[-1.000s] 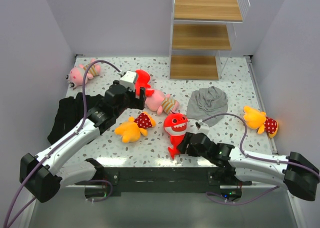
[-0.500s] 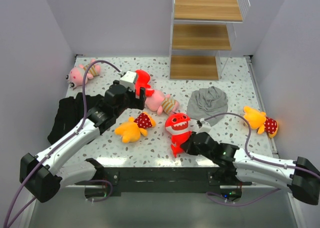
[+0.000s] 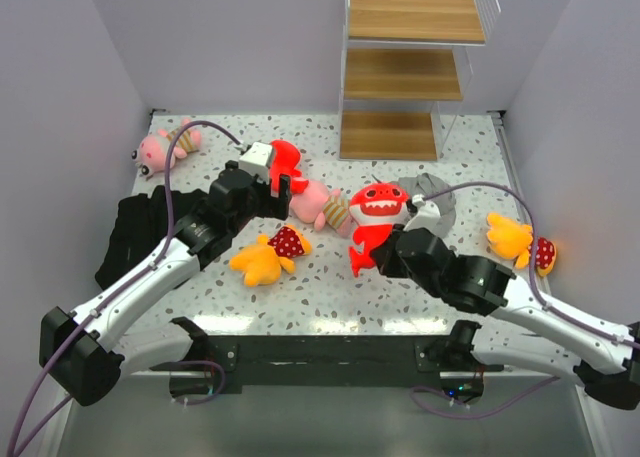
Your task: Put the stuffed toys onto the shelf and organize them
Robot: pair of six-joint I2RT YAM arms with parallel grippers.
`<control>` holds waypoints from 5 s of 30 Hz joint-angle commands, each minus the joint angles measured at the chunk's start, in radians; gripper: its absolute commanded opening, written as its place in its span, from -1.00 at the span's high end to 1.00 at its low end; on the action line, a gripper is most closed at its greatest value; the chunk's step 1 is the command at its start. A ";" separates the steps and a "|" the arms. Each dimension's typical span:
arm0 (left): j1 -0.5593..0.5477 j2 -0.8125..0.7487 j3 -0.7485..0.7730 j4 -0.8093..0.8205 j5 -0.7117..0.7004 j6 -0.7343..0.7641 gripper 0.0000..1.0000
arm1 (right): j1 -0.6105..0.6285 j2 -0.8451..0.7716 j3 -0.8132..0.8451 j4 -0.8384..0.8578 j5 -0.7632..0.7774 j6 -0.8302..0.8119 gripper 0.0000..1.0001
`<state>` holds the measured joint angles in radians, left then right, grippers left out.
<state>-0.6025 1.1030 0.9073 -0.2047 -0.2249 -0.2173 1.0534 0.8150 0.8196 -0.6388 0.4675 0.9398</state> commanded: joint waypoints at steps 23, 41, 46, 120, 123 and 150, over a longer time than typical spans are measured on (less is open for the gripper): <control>0.001 0.000 0.039 0.013 -0.019 -0.001 -0.84 | -0.509 0.780 1.472 -0.059 0.094 -0.932 1.00; 0.001 0.008 0.041 0.016 0.015 -0.001 -0.84 | -0.757 1.052 1.616 0.149 -0.069 -0.961 1.00; 0.001 0.009 0.041 0.013 0.012 -0.001 -0.84 | -0.803 1.090 1.615 0.174 -0.099 -0.958 0.92; 0.001 0.026 0.051 -0.001 -0.146 -0.080 -0.85 | -0.902 0.468 0.766 0.235 -0.616 -0.425 -0.88; 0.020 0.064 0.112 -0.039 -0.169 -0.143 -0.82 | -0.894 0.308 0.525 0.309 -0.711 -0.343 -0.86; 0.198 0.962 0.889 -0.343 -0.084 0.009 -0.40 | -0.670 0.125 0.038 0.340 -0.750 -0.418 -0.75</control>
<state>-0.4061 2.0239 1.7226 -0.5228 -0.3233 -0.2615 0.3798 0.9283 0.8593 -0.3252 -0.2584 0.5632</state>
